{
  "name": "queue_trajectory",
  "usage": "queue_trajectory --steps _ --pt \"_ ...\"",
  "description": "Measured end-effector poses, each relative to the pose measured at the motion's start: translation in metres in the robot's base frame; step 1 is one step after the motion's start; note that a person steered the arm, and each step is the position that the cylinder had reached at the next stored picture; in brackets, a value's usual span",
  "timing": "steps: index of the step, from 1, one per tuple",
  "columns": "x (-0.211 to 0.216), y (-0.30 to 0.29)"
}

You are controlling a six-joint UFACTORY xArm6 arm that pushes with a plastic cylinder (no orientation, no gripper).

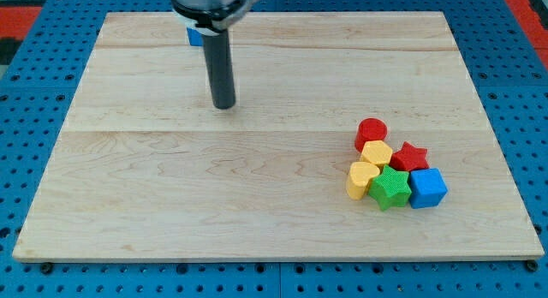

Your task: Push the blue triangle towards the center of the board

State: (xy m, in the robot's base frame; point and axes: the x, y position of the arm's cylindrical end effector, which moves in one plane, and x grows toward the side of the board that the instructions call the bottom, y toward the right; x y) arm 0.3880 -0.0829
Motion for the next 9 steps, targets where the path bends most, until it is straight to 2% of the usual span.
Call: queue_trajectory --steps 1,4,5,7,8,9 --pt "-0.012 -0.021" --pt "-0.014 -0.035" --pt "-0.03 -0.057" --pt "-0.112 -0.088" --pt "-0.131 -0.146" --pt "-0.18 -0.15"
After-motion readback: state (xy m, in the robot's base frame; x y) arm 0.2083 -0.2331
